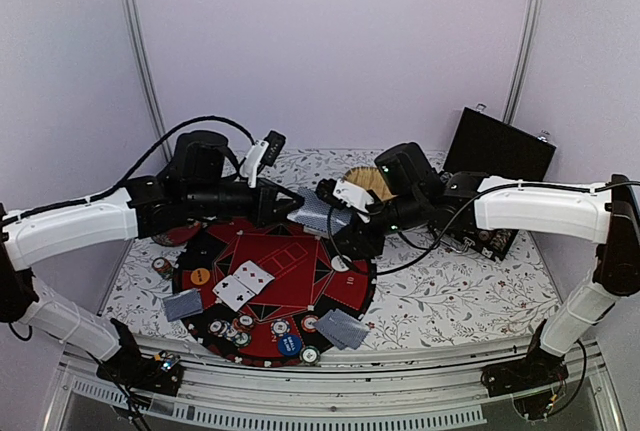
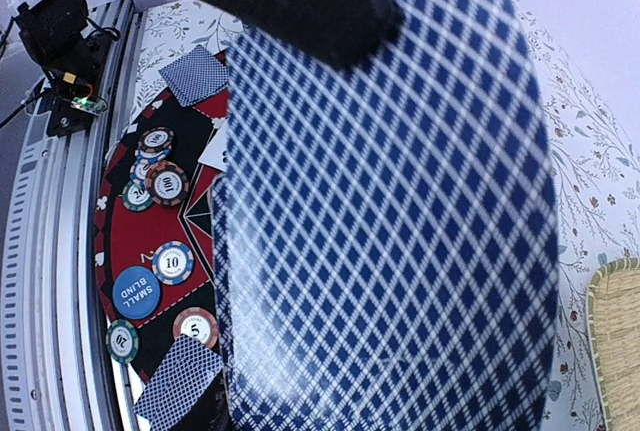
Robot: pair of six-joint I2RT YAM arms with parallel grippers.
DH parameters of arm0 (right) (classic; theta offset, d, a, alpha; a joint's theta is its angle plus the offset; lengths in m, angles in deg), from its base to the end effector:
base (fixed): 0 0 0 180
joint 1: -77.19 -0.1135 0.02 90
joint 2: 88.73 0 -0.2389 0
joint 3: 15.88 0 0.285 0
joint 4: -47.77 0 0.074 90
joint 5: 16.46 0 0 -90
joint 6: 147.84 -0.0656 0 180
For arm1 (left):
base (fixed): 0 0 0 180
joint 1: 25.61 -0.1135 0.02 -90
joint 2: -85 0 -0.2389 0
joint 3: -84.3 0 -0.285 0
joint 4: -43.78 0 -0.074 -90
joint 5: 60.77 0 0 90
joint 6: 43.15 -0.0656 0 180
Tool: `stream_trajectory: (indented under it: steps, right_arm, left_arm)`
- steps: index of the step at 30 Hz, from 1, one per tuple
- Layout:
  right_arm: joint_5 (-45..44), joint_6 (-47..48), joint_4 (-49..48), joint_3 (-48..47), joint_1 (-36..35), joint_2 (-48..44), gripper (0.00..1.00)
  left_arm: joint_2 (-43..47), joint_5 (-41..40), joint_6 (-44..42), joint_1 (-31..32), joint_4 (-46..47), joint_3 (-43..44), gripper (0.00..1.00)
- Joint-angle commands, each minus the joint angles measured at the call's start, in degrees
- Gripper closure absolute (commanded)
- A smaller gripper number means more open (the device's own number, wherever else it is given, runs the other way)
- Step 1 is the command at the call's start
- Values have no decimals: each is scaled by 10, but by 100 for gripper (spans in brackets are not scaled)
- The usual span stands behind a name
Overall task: Distribute texas hold em gaming equipment
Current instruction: Pick up the poker card from the face-down deck piles, then place the poker card in the community card area.
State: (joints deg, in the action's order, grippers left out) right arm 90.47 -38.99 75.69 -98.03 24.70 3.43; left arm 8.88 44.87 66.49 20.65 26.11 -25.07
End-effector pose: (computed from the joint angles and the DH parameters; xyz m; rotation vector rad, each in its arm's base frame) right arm 0.2391 0.3428 0.2186 -1.4592 1.7497 0.6449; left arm 0.2448 -0.2814 0.2642 0.6673 1.9956 -0.9937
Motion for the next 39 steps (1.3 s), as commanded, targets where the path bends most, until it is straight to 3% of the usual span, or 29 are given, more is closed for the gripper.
stream_trajectory:
  steps: [1, 8, 11, 13, 18, 25, 32, 39]
  right_arm:
    - [-15, 0, -16, 18, 6, -21, 56]
    - [-18, -14, -19, 31, 39, -27, 57]
    - [-29, -18, -13, 34, 52, -30, 57]
    - [-34, -20, -9, 38, 57, -36, 57]
    - [-43, -14, -3, 48, 58, -58, 57]
    - [-53, -8, 8, 55, 60, -79, 57]
    - [-58, -8, 14, 62, 62, -93, 57]
    - [-67, -4, 22, 70, 63, -109, 56]
  left_arm:
    - [42, 2, -7, -6, -21, -12, 100]
    - [122, 1, -9, -24, -27, -13, 100]
    - [140, -105, -15, -38, -98, 12, 100]
    - [125, -241, -20, -39, -165, 26, 100]
    - [1, -433, -16, -33, -287, 45, 100]
    - [-208, -609, -29, 33, -337, 116, 100]
    - [-330, -625, -60, 69, -327, 151, 100]
    - [-347, -506, -50, 81, -292, 133, 100]
